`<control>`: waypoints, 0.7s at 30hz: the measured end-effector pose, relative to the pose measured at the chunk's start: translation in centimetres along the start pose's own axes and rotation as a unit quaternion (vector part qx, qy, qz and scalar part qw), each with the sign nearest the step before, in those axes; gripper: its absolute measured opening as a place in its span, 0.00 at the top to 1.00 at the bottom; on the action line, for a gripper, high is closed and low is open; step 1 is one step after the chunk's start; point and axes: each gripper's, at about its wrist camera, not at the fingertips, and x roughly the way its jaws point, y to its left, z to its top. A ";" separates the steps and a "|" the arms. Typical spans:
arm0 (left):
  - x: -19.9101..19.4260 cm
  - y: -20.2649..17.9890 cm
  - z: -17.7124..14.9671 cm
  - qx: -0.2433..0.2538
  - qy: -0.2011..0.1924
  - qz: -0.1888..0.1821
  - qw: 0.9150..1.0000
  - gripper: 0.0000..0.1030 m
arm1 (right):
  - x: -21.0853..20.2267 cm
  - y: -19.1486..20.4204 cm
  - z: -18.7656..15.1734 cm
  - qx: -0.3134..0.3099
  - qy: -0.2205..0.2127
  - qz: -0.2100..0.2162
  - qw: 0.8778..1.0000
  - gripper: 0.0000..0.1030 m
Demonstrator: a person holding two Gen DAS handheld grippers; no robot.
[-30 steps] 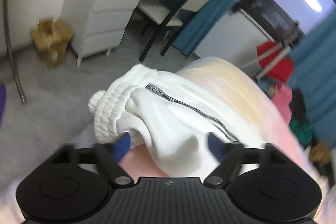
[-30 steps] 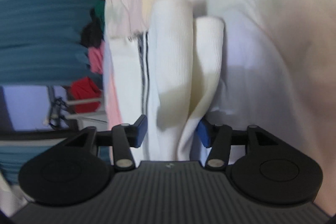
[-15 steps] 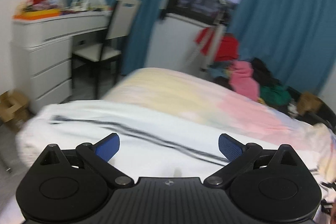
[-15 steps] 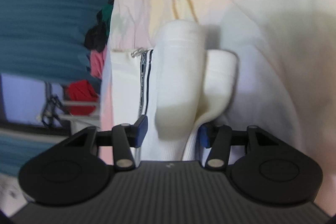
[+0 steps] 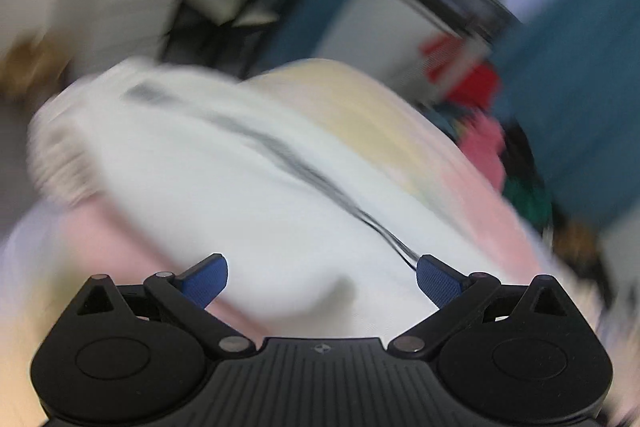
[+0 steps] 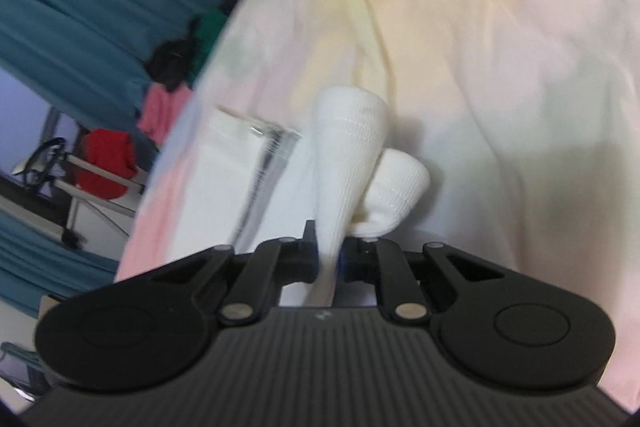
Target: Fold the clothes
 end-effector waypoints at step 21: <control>8.1 16.7 6.2 -0.368 -0.067 0.007 0.927 0.35 | -9.4 14.8 -15.5 -0.389 -0.122 0.070 0.911 0.34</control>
